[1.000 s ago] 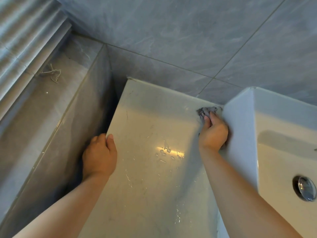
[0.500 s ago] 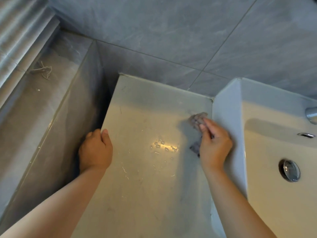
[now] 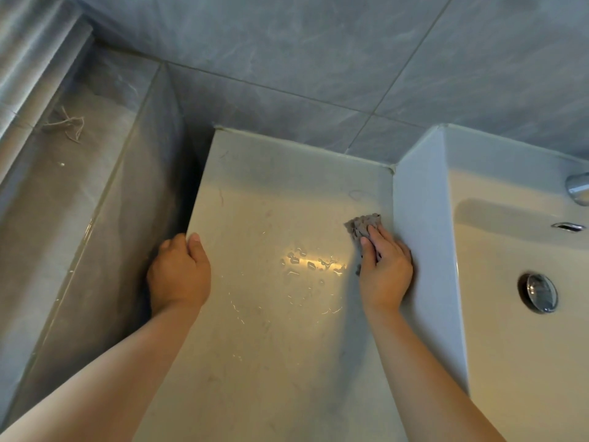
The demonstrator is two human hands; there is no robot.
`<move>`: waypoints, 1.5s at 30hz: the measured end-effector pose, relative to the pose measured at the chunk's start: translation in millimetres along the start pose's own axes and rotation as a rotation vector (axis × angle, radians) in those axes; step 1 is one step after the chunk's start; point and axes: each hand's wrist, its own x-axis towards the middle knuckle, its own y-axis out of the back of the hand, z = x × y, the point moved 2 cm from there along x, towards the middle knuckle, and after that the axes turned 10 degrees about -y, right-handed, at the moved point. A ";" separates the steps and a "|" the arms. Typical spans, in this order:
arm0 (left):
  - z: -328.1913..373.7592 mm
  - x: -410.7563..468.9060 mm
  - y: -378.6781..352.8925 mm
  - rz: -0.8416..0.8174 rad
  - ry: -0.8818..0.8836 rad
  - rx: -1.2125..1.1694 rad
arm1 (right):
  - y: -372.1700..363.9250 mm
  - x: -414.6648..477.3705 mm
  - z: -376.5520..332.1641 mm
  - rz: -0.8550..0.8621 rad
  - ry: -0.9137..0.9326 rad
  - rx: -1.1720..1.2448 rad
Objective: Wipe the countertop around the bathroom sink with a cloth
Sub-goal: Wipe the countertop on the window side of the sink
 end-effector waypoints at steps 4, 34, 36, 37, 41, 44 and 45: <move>0.6 -0.3 0.5 -0.002 -0.002 0.000 | 4.2 -9.2 -3.2 -0.035 0.017 0.089; -1.4 0.5 -1.2 -0.015 0.007 0.013 | -10.4 20.3 -14.6 -0.168 -0.044 0.313; -0.1 0.8 -0.4 -0.015 0.007 0.012 | -6.5 4.0 -14.8 -0.174 0.007 0.274; -0.1 0.6 -0.4 -0.015 0.005 0.010 | -4.0 -6.6 -14.3 -0.185 0.026 0.262; -1.2 -0.6 -0.4 -0.016 0.009 0.008 | 5.5 -51.8 -17.6 -0.263 0.091 0.247; 0.3 -0.6 -0.3 -0.020 0.024 0.001 | 10.2 -68.8 -28.5 -0.429 0.040 0.320; 0.5 -0.3 -0.3 -0.020 0.026 0.002 | 12.1 -66.2 -32.8 -0.472 0.020 0.344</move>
